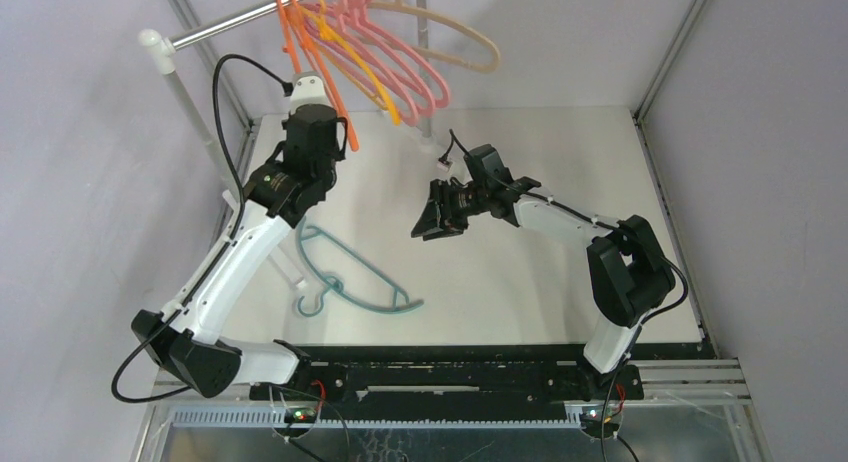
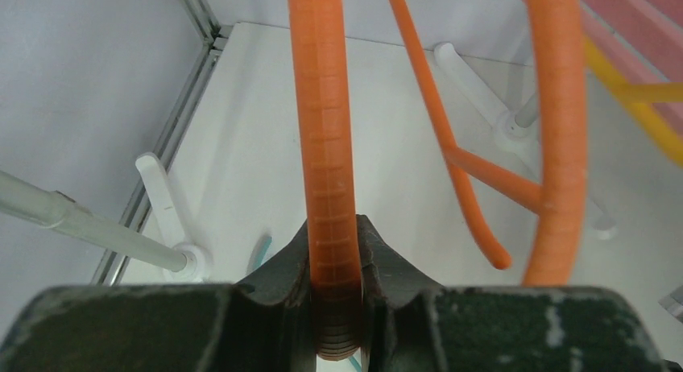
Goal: Organize the hangers
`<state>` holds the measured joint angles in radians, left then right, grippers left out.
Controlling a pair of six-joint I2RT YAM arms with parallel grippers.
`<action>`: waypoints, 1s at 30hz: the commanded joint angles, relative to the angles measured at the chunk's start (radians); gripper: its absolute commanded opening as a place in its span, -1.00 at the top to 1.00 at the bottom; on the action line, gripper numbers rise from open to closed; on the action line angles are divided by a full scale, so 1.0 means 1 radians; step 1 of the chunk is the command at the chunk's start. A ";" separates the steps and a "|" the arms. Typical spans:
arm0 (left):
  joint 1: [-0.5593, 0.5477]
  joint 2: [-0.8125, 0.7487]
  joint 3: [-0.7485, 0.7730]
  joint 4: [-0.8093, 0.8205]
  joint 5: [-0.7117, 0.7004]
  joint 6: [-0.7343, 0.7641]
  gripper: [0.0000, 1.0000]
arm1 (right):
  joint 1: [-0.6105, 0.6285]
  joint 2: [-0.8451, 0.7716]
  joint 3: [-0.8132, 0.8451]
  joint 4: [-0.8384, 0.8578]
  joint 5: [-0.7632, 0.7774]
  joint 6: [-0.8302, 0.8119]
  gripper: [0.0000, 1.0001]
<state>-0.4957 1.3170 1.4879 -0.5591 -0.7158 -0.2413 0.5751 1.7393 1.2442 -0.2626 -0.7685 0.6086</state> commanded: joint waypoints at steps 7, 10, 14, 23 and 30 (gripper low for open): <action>0.005 -0.120 -0.018 -0.003 0.075 -0.029 -0.16 | -0.003 -0.064 -0.009 -0.054 0.024 -0.088 -0.13; 0.005 -0.169 -0.043 -0.010 0.105 -0.032 -0.76 | 0.009 -0.074 -0.009 -0.081 0.043 -0.125 -0.15; 0.005 -0.253 -0.108 -0.008 0.146 -0.045 -0.99 | 0.054 -0.091 -0.009 -0.119 0.084 -0.181 -0.17; 0.005 -0.441 -0.269 -0.031 0.256 -0.105 -0.99 | 0.245 -0.035 0.063 -0.231 0.263 -0.346 -0.18; 0.005 -0.586 -0.326 -0.042 0.381 -0.096 -0.99 | 0.363 0.045 0.160 -0.266 0.407 -0.438 -0.18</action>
<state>-0.4950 0.8001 1.1786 -0.6167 -0.4316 -0.3252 0.8936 1.7512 1.3239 -0.5049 -0.4793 0.2703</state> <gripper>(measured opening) 0.994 0.590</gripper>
